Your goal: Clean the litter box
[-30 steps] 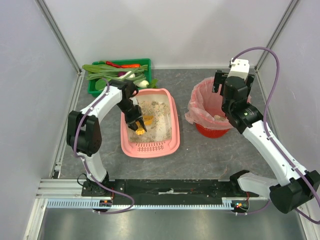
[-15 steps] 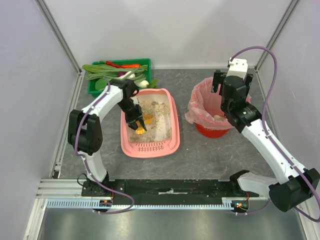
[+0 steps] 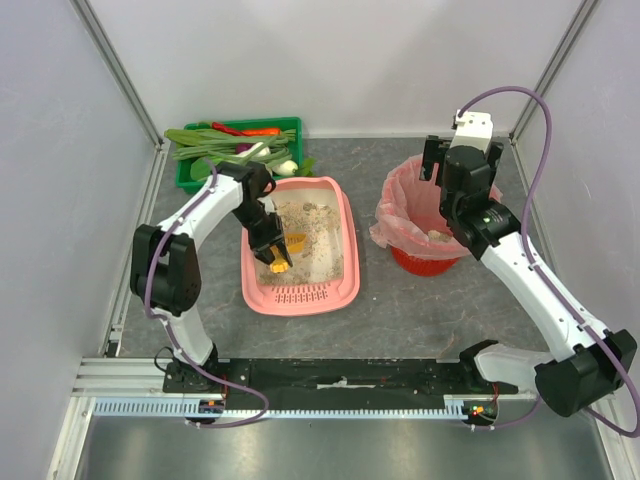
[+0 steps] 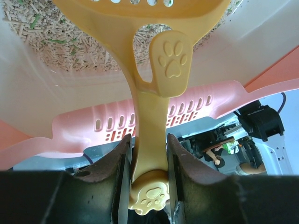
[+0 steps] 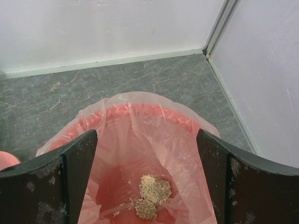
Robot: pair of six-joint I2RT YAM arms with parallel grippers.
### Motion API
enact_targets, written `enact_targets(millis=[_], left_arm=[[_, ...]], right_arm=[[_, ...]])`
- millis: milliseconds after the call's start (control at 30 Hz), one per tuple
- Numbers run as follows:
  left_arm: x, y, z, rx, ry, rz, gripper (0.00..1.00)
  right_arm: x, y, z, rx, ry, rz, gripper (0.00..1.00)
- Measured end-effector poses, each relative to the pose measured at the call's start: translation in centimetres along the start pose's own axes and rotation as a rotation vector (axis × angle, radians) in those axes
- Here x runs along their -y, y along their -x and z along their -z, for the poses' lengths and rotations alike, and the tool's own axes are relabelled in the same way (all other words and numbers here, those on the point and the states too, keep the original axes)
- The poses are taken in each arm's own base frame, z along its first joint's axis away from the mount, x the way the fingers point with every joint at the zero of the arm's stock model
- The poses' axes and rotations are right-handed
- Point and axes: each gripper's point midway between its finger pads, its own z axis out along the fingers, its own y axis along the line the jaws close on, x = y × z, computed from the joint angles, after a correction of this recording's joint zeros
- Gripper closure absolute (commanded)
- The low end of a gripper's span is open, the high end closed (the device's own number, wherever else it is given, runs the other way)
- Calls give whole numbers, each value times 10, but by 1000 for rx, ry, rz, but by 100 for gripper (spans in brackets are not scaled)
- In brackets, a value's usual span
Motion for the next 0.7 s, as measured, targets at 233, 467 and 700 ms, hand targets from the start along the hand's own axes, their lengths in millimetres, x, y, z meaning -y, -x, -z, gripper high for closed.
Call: enact_targets(millis=[233,467,700], left_arm=[[2,9,-2,6,9,0,98],[6,23,-3,21,31,-2,98],[0,32,-5,52,69,-10,98]], right_arm=[[-1,-1,-1,-3,3,3,4],[1,-1,-1,-3,-9,4,4],[3,-1,0,-3,-18,4,4]])
